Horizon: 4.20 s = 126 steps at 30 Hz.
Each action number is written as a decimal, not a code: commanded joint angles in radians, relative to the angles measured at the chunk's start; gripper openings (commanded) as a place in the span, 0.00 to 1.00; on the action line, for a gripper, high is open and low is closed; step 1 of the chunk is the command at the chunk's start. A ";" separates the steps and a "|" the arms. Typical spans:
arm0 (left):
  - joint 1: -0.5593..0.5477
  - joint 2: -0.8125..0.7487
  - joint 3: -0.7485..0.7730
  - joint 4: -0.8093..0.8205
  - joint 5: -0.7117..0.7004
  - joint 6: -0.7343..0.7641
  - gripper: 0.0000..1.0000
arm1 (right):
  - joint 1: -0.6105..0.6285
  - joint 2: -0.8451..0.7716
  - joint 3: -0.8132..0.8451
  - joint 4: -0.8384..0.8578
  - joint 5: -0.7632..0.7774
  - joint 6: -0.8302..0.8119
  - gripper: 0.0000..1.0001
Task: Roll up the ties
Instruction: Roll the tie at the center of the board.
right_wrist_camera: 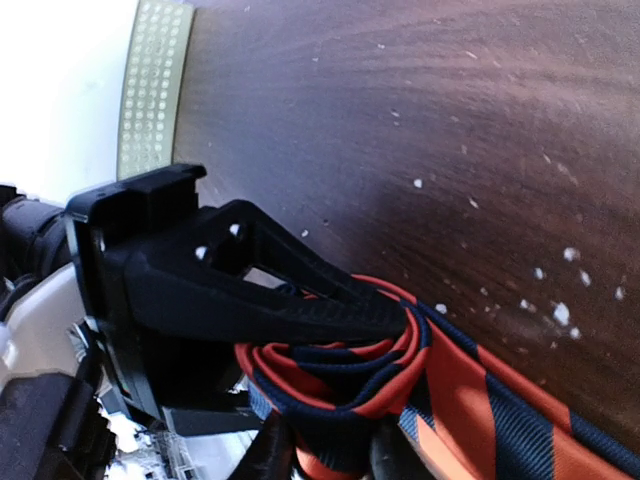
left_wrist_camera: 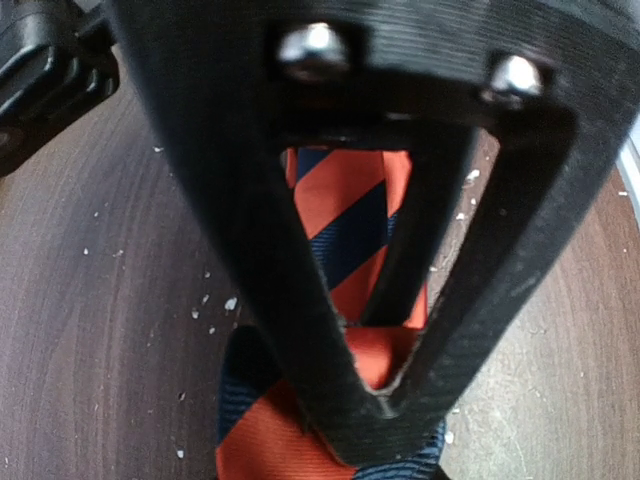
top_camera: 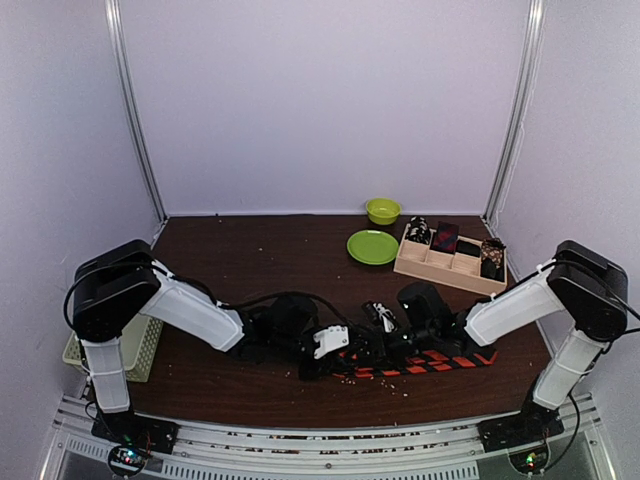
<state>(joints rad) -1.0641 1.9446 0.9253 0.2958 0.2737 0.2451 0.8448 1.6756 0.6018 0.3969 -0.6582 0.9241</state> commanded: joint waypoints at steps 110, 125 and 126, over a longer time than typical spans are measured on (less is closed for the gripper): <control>-0.046 0.061 -0.007 -0.010 -0.041 -0.101 0.31 | -0.070 -0.235 -0.034 -0.268 0.003 -0.103 0.47; -0.046 0.072 0.010 -0.034 -0.060 -0.107 0.31 | -0.025 -0.069 -0.002 -0.232 0.021 -0.094 0.04; -0.046 0.073 0.012 -0.034 -0.061 -0.107 0.32 | -0.027 -0.069 -0.007 -0.235 0.026 -0.101 0.00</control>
<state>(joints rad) -1.1103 2.0029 0.9432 0.3836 0.2638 0.1223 0.8177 1.5929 0.6182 0.2035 -0.6781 0.8398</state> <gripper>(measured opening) 0.337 0.080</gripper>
